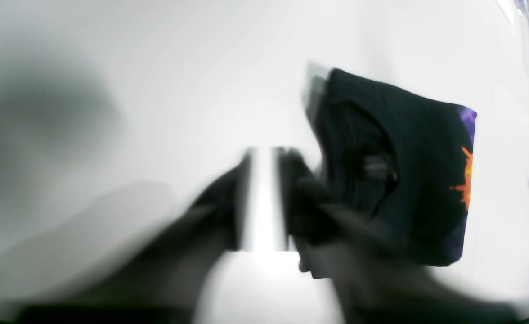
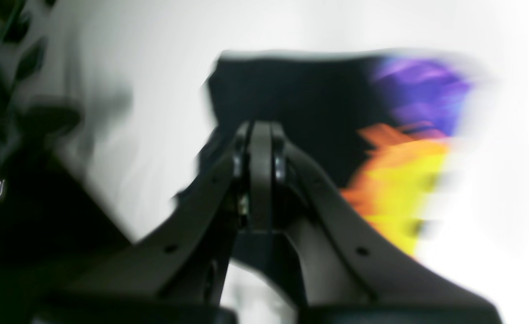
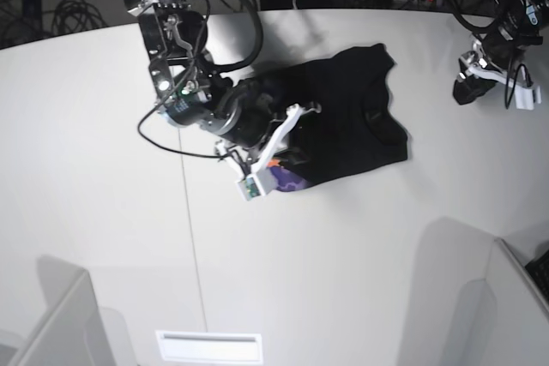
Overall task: Fold the T-shirt properly
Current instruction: 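Lower the folded end and open the right gripper, withdrawing it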
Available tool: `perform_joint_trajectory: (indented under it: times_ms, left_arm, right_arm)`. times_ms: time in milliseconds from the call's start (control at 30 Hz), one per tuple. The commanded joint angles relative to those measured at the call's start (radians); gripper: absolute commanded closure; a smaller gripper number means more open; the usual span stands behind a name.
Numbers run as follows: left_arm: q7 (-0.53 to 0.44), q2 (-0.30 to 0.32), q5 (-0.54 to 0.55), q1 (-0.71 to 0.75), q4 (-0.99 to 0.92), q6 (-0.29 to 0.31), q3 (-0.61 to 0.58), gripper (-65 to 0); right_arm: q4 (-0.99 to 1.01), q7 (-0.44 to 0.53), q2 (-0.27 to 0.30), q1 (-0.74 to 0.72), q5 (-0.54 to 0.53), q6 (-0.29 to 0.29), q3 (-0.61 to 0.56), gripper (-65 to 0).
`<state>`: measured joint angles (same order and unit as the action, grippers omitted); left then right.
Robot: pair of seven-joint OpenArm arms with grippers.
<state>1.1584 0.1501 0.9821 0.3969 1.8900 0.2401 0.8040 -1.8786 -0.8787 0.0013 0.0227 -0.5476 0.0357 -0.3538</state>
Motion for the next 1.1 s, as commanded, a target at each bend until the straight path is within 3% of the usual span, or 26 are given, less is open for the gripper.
perform_joint_trajectory:
  times_ms: [0, 100, 133, 267, 500, 633, 767, 867, 1000, 1033, 1067]
  left_arm:
    - [-0.014, 0.010, 0.025, -0.003, 0.016, 0.009, -0.027, -34.7]
    - [-0.016, 0.004, 0.027, -0.005, 0.000, 0.009, -0.111, -62.0]
    - [-0.018, -0.007, 0.027, -0.010, -0.014, 0.009, -0.133, -65.0]
    - [-0.018, -0.045, 0.024, -0.069, -0.129, 0.009, -0.185, -65.0]
    - [-0.054, -0.050, 0.022, -0.154, -0.267, -0.002, -0.335, -65.0]
    - [-0.134, -0.045, -0.018, -0.160, -0.323, -0.074, -0.433, -64.5]
    - [-0.159, -0.047, -0.090, -0.160, -0.343, -0.078, -0.504, -55.5]
    - [-0.159, -0.047, -0.133, -0.174, -0.350, -0.078, -0.516, -38.8]
    - [-0.154, -0.037, -0.191, -0.221, -0.369, -0.081, -0.581, -5.6]
    - [-0.154, -0.022, -0.199, -0.232, -0.369, -0.081, -0.604, 0.0]
    - [-0.154, -0.002, -0.208, -0.244, -0.370, -0.081, -0.630, 0.0]
  right_arm:
    - [-0.032, 0.020, 0.003, -0.007, -0.016, 0.008, 0.019, 0.0]
    - [-0.059, 0.020, 0.041, 0.004, -0.016, 0.008, 0.062, 0.0]
    - [-0.060, 0.020, 0.050, 0.010, -0.016, 0.008, 0.072, 0.0]
    - [-0.062, 0.020, 0.065, 0.041, -0.016, 0.008, 0.131, 0.0]
    - [-0.102, 0.020, 0.068, 0.082, -0.016, 0.010, 0.137, 0.0]
    - [-0.111, 0.029, 0.084, 0.101, -0.016, 0.010, 0.152, 0.0]
    - [-0.111, 0.086, 0.090, 0.165, -0.016, 0.010, 0.236, 0.0]
    - [-0.111, 0.115, 0.096, 0.214, -0.016, 0.010, 0.290, 0.0]
    - [-0.111, 0.148, 0.096, 0.285, -0.016, 0.010, 0.373, 0.0]
    - [-0.111, 0.154, 0.096, 0.302, -0.016, 0.010, 0.391, 0.0]
    - [-0.112, 0.160, 0.096, 0.319, -0.016, 0.013, 0.410, 0.0]
